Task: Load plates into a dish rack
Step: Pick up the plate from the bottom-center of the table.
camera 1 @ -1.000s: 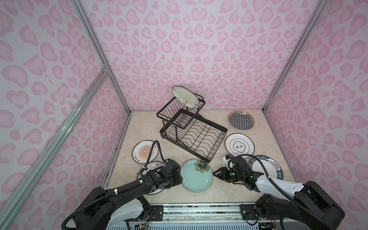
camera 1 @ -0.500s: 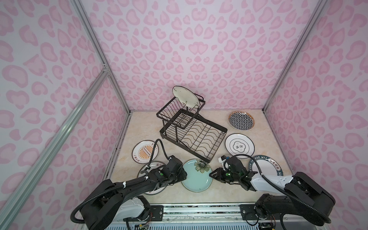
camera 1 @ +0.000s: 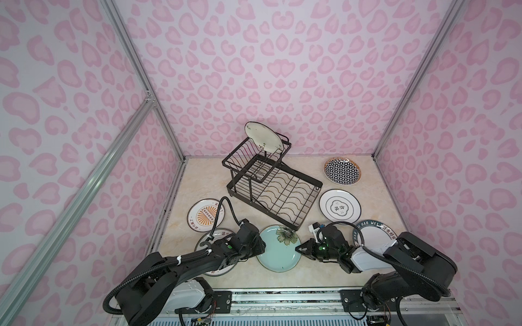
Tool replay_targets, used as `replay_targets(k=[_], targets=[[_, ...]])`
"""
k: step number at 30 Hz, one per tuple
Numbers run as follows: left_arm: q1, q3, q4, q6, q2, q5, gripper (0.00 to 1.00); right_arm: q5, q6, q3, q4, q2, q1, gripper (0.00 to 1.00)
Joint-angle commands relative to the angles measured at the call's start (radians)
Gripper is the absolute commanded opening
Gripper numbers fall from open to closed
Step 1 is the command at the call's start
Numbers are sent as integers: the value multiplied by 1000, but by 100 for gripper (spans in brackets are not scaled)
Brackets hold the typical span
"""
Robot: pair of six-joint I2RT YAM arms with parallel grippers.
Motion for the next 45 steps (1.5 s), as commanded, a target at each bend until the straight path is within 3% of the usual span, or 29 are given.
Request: replay_targets(k=[1,6,10,21,26,30,35,39,45], targets=[[-2,-13,-30,-10,-11,35,47,-57,76,-47,181,52,-14,0],[-1,-27,-44,-21,-34,25,50,-99,196,-121,552,202,-48,0],[0,-23,-58,-24,-62,18,50,-115,295,-138,847,418,-50,0],[4,23,-100,-14,-109,21,47,-108,263,-124,846,427,-22,0],[3,36,-119,-9,-128,30,33,-106,259,-122,846,399,-9,0],[4,38,-122,-8,-144,33,24,-101,248,-116,804,367,3,0],[4,33,-118,-5,-158,44,21,-97,215,-97,695,284,24,0],[3,36,-122,-2,-161,67,4,-77,142,-65,462,127,43,0],[5,45,-172,10,-207,94,4,-20,-45,47,-97,-197,59,0]])
